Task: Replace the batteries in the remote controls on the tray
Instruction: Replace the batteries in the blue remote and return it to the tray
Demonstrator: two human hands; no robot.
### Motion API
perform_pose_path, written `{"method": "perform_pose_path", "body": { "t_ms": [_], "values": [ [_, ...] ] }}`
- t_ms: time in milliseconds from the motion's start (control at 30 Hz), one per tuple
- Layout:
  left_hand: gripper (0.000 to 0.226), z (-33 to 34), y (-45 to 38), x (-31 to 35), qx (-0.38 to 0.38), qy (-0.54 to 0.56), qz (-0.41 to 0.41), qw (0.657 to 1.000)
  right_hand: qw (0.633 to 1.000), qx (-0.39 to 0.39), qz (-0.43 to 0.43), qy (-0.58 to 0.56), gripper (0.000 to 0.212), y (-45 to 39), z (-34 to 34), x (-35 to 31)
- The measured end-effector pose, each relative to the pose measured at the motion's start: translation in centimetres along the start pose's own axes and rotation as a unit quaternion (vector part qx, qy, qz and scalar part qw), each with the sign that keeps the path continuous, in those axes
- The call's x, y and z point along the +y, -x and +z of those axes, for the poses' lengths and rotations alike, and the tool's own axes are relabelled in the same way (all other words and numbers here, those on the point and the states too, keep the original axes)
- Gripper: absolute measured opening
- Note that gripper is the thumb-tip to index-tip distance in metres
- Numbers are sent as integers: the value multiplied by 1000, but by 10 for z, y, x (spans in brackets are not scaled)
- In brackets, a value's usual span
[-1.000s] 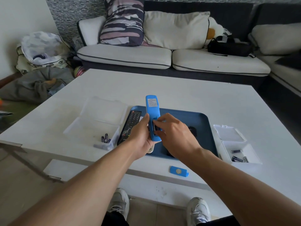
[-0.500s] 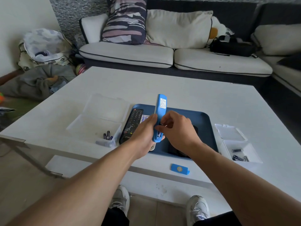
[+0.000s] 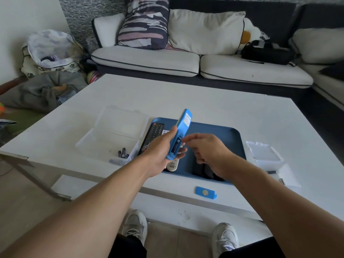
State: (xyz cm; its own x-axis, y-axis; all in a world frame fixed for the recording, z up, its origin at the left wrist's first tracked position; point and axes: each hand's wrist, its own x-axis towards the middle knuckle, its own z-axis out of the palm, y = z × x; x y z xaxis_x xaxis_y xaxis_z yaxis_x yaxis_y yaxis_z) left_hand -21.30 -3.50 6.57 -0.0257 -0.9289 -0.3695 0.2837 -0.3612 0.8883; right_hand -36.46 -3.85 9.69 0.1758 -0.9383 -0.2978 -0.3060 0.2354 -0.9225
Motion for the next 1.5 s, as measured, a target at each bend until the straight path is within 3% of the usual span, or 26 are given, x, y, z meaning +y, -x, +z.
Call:
{"method": "perform_pose_path", "body": {
  "t_ms": [33, 100, 200, 500, 767, 967, 1033, 1067, 1167, 1233, 1300, 1333, 1500],
  "values": [
    [40, -1, 1, 0, -9, 6, -7, 1000, 989, 14, -60, 131, 15, 4, 2, 0],
    [38, -1, 3, 1, -27, 19, -27, 999, 934, 36, -161, 317, 12, 8, 7, 0],
    [38, -1, 6, 2, -50, 30, -41, 997, 882, 49, -196, 425, 13, 12, 12, -5],
    [35, 0, 8, -1, 17, 45, -70, 996, 794, 47, -256, 550, 24, 10, 16, -4],
    [31, 0, 11, 1, 35, 66, -87, 993, 771, 48, -303, 557, 30, 12, 18, 1],
    [39, -6, 10, -2, 17, 31, -105, 994, 747, -41, -352, 562, 28, 0, 6, 8],
    [40, -5, 12, -2, 13, 21, -113, 993, 756, -34, -381, 532, 21, -3, 2, 11],
    [41, -5, 12, -2, 17, 24, -111, 993, 785, -25, -371, 496, 16, -3, 0, 10],
    [45, -9, 6, 0, 46, 50, -100, 993, 917, -19, -260, 302, 5, -2, -8, 6],
    [45, -11, 4, 0, 60, 65, -98, 991, 982, -49, -152, 102, 8, 0, -14, 2],
    [43, -11, 4, 0, 62, 68, -99, 991, 994, -64, -22, -88, 13, 3, -17, 2],
    [42, -11, 3, -1, 61, 66, -99, 991, 990, -59, 19, -129, 18, 3, -19, 4],
    [44, -11, -1, -5, 46, 55, -103, 992, 988, -70, 51, -125, 16, -2, -15, 11]
  ]
}}
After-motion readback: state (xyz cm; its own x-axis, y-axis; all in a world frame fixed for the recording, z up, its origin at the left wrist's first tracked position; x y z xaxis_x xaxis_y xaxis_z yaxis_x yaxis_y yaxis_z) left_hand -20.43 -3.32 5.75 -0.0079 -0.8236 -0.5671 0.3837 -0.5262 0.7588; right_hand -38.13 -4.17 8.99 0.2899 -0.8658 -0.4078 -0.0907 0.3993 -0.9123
